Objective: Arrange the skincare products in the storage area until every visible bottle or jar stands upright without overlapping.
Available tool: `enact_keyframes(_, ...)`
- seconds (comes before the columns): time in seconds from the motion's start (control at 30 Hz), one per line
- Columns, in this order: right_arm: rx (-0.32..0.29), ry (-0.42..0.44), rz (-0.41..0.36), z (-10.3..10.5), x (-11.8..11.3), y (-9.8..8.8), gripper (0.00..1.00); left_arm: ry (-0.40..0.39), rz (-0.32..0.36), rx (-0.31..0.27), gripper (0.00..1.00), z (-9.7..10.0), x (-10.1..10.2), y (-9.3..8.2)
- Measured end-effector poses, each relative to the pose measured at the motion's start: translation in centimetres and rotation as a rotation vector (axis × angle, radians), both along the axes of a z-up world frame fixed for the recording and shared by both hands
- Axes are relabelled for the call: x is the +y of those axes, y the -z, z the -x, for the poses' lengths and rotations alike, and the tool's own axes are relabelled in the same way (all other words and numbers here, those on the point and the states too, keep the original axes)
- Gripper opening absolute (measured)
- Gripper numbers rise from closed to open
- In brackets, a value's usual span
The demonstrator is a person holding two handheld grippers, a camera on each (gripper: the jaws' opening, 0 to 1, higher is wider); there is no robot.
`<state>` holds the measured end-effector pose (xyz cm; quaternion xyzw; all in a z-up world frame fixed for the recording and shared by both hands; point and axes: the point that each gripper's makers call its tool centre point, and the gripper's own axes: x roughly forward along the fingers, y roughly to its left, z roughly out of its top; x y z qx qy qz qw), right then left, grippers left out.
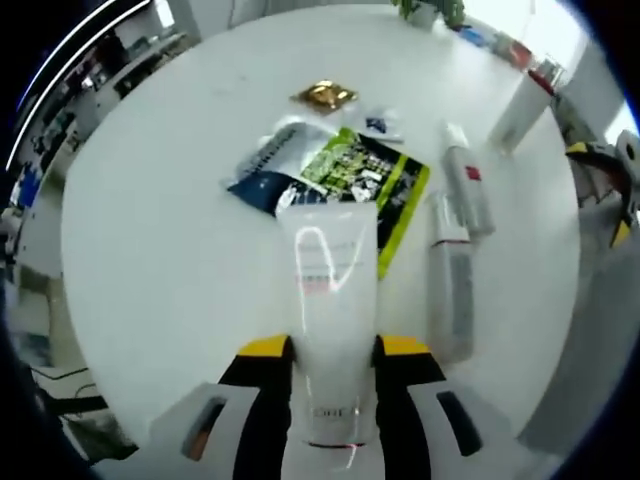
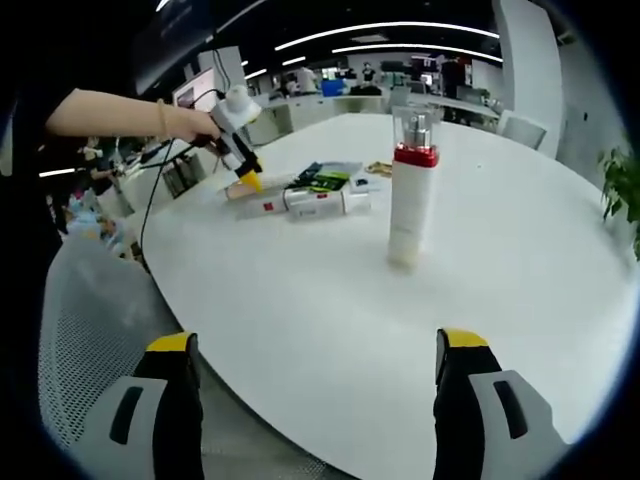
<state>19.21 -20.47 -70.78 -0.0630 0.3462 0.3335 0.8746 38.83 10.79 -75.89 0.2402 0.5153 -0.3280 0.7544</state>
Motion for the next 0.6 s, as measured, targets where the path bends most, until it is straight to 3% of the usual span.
enact_keyframes(0.6, -0.005, -0.031, 0.006, 0.3, 0.4, -0.1, 0.97, -0.025, 0.022, -0.041, 0.32, 0.5, 0.2, -2.4)
